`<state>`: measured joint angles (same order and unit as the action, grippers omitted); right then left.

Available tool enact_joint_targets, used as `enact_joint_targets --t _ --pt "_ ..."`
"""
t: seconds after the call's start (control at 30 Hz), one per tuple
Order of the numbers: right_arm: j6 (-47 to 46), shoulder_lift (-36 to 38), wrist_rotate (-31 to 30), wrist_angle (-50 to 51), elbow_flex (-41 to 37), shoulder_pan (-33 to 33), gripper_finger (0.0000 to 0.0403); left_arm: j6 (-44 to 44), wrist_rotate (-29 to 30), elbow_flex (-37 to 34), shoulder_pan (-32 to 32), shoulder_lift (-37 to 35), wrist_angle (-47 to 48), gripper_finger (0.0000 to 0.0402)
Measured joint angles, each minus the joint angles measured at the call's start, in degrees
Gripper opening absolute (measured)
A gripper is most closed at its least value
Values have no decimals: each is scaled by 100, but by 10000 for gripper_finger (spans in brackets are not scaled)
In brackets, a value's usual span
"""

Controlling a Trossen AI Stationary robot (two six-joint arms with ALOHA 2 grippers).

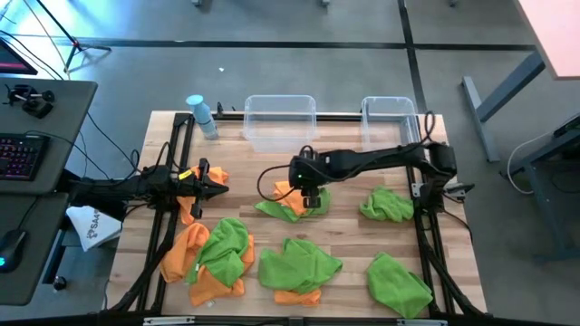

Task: Sort microfiber towel by color & place in baskets
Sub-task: Put the orange towel into the right transparent bin

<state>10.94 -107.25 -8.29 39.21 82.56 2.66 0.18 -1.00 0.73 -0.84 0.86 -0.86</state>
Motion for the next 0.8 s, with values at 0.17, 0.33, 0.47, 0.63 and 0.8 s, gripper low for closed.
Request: enact_joint_targets --t 0.17,0.33,0.47,0.63,0.8 --pt "9 -349 291 -29 -2 4 171 1 1 -2 0 1 0 0" --pt "7 -556 448 -103 -2 4 171 1 0 0 0 0 2 0" --pt "9 -719 456 -126 -2 4 152 1 1 -1 1 0 1 0" --pt "102 -891 583 -204 -2 9 90 1 0 -1 2 0 0 0" --pt "78 -868 636 -166 -2 -2 12 1 1 0 0 0 2 0"
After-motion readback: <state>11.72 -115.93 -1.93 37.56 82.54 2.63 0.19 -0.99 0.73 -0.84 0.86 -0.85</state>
